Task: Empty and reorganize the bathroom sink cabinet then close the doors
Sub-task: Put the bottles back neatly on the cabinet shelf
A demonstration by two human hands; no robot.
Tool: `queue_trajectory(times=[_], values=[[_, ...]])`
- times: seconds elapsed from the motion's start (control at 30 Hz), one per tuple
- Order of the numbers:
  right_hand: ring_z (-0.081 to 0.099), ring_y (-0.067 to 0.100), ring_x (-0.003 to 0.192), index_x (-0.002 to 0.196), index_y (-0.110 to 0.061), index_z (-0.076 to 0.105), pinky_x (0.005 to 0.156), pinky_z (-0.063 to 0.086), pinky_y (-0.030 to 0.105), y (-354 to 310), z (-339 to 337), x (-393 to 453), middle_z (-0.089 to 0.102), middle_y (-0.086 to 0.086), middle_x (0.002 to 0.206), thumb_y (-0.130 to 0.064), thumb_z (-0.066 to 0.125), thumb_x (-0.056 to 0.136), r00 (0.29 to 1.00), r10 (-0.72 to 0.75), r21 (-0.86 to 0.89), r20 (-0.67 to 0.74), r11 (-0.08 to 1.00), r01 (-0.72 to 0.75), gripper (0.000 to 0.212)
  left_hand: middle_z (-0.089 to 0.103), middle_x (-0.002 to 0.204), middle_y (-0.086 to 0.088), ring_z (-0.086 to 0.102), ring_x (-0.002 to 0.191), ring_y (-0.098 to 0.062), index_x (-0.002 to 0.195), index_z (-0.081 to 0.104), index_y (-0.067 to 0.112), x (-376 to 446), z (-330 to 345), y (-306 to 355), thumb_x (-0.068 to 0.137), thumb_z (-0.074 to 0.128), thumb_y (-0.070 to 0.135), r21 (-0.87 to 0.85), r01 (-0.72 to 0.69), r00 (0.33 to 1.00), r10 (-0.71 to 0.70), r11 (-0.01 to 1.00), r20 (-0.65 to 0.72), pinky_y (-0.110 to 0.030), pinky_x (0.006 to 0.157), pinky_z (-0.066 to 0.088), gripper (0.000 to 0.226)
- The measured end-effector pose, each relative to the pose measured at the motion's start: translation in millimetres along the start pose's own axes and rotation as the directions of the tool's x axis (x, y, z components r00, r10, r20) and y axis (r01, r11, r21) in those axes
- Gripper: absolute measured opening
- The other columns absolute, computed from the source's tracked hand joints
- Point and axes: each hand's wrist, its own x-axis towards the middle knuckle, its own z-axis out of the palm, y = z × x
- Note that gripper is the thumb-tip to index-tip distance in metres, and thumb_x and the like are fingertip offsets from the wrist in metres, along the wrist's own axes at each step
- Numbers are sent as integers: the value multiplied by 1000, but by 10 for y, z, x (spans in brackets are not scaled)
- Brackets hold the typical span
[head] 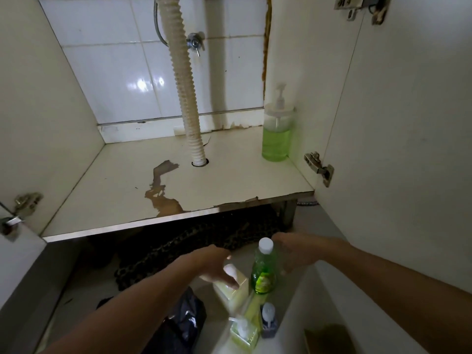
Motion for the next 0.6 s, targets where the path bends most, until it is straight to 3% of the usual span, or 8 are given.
queue_trajectory(times=[0.13,0.27,0.33,0.6], values=[[57,27,113,129,-14,45,89,47,33,-197,152,63,56,5,127,-32,72,80,991,-92,-7,-99,996,92,59,59,125,-6,58,110,-24,130,47,16,-116,429,24,73,69,59,-167,41,979,-73,985,-191,-28,81,44,74],[55,22,106,116,-20,45,76,38,25,-267,210,88,57,2,122,-37,72,78,983,-46,75,-175,995,60,49,57,129,-5,54,115,-23,131,47,17,-42,563,104,73,69,57,-258,94,942,-170,962,-288,-29,88,45,73],[55,20,101,107,-24,45,75,39,26,-275,249,87,59,1,117,-38,74,75,977,-45,111,-207,991,69,46,57,127,-6,54,114,-24,128,47,16,10,601,148,74,68,58,-259,136,932,-212,956,-294,-34,92,47,72],[56,21,105,113,-20,56,78,49,31,-359,331,28,59,4,117,-29,80,67,974,-15,111,-225,993,40,52,51,128,-16,52,118,-34,123,44,7,69,567,203,90,59,35,-271,167,936,-238,948,-258,-35,88,44,46]])
